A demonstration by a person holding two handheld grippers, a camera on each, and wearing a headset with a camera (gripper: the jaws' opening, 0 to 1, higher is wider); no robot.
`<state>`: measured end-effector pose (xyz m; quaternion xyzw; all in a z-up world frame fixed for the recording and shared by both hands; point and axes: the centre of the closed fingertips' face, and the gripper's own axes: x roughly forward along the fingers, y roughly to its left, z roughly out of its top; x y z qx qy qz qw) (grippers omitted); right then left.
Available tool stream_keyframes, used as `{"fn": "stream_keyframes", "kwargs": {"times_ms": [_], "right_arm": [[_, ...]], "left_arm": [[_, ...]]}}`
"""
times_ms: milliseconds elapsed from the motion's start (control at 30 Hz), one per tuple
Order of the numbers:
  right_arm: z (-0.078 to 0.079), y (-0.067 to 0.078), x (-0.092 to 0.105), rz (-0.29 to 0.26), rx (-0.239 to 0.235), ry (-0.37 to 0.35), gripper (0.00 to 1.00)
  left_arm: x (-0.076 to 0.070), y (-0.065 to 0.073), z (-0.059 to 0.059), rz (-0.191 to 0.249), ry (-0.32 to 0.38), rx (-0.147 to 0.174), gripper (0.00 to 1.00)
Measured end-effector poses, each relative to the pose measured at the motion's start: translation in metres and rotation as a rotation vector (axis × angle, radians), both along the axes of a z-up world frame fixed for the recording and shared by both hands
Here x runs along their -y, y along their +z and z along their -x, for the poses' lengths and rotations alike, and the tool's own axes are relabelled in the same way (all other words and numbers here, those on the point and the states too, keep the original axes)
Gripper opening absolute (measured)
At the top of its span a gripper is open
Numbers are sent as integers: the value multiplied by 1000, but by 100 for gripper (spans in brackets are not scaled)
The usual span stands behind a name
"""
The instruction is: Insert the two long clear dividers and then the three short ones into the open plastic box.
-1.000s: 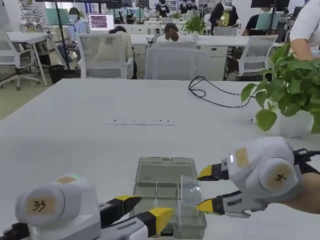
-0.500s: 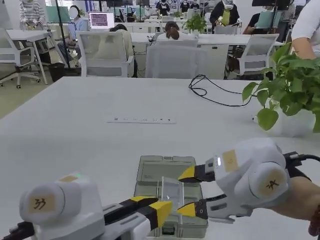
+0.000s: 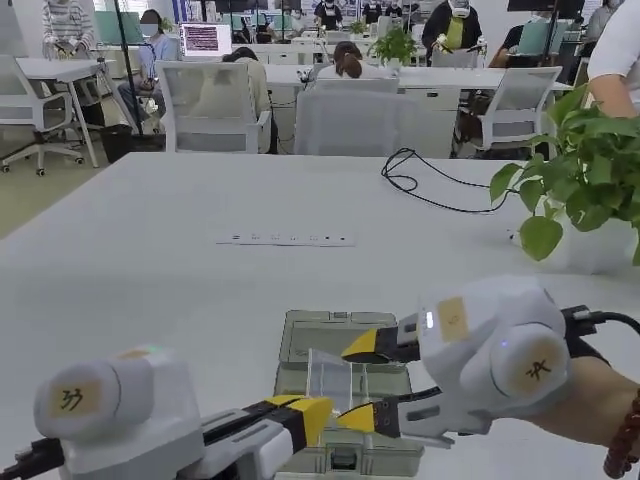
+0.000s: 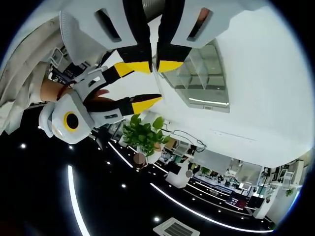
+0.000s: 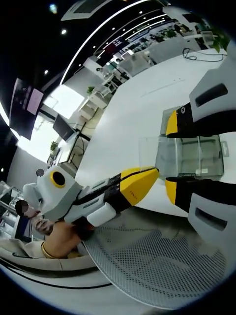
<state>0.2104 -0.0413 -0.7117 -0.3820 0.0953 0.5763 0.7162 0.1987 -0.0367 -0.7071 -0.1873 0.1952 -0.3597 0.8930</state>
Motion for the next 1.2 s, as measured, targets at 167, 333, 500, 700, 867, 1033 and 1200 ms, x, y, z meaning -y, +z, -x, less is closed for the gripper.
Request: {"fn": "stream_keyframes", "kwargs": {"times_ms": [167,333,500,700,867,1033,1200], "right_arm": [[1,-1,-2,-1,4,-2,32],[1,-3,-3,1,7,-7,33],[-1,-1,-4,-7,17,-14,33],[-10,2,0,-29,19,-44,33],[-11,4,1,-82,-51,-74,34],[-8,4,0,-115,-107,-73,33],[-4,2,-2,-126,-143,-57,33]], "left_arm": [[-3,-2,0,46,8,-57,0],[-5,-5,-1,82,11,-98,0],[-6,-4,-2,113,18,-123,0],[-16,-12,-7,-40,10,-79,0],[-27,-22,-7,-220,-54,-15,0],[-31,-26,-6,-387,-128,75,0],[-27,-27,-2,-483,-207,148,0]]}}
